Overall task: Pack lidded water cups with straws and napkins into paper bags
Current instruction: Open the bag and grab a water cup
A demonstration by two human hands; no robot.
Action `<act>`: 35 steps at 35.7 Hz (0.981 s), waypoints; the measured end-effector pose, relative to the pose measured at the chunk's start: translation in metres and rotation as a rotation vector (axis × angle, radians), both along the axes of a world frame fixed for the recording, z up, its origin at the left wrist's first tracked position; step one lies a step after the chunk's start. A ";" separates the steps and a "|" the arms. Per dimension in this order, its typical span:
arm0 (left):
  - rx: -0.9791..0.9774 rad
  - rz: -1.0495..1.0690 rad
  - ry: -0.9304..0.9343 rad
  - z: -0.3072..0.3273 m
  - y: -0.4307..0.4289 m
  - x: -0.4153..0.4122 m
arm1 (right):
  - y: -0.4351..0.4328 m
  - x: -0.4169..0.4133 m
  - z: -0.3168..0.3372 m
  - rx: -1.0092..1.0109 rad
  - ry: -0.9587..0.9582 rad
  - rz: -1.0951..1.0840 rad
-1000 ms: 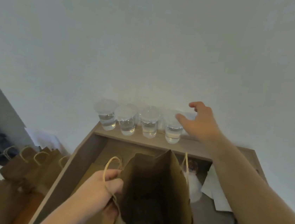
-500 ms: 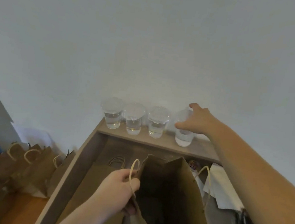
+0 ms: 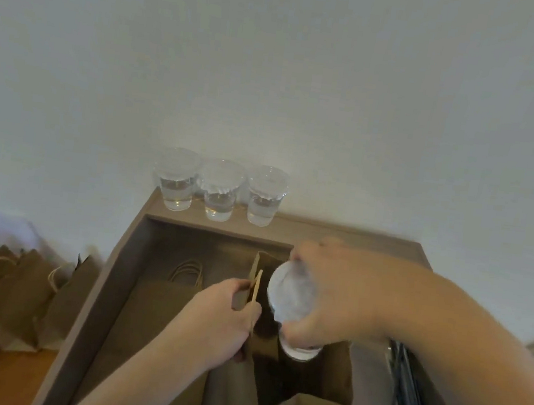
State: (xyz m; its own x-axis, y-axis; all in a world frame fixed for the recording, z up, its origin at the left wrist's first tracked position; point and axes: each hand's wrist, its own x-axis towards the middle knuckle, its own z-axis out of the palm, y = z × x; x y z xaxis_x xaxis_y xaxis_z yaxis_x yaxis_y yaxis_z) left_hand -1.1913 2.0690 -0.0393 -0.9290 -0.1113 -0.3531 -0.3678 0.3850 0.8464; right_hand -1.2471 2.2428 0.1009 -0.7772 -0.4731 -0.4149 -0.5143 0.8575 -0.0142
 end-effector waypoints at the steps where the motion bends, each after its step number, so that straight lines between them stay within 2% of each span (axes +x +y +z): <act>1: 0.006 -0.021 -0.008 0.000 0.000 0.000 | -0.005 -0.001 -0.013 0.049 -0.026 0.017; 6: 0.017 -0.096 -0.014 0.002 -0.009 0.003 | -0.036 -0.011 -0.076 0.229 -0.037 0.059; 9: -0.060 -0.124 0.036 0.005 -0.012 0.004 | -0.049 -0.020 -0.107 0.341 -0.100 0.078; 14: -0.132 -0.157 0.062 0.011 -0.015 0.003 | -0.049 -0.028 -0.158 0.198 -0.077 0.004; 16: -0.154 -0.177 0.058 0.009 -0.017 0.002 | -0.048 -0.029 -0.168 0.211 -0.108 0.006; 22: -0.202 -0.202 0.017 -0.003 -0.018 -0.004 | -0.055 -0.022 -0.150 0.379 -0.099 0.250; 24: -0.150 -0.189 0.005 -0.005 -0.019 -0.008 | -0.048 -0.012 -0.116 0.171 -0.063 0.240; 26: -0.109 -0.158 -0.015 -0.005 -0.023 -0.007 | -0.029 0.001 -0.069 -0.190 -0.041 0.234; 28: -0.163 -0.146 0.004 -0.009 -0.022 -0.011 | 0.008 0.009 -0.021 -0.493 -0.091 0.205; 30: -0.222 -0.143 0.033 -0.011 -0.026 -0.011 | 0.043 0.009 0.011 -0.753 -0.097 0.052; 31: -0.242 -0.138 0.043 -0.011 -0.025 -0.012 | 0.066 0.003 0.015 -0.866 -0.040 -0.031; 33: -0.291 -0.129 0.061 -0.010 -0.019 -0.015 | 0.112 -0.018 -0.004 -0.922 0.147 -0.227; 35: -0.334 -0.114 0.073 -0.008 -0.013 -0.016 | 0.149 -0.048 -0.058 -0.789 0.204 -0.482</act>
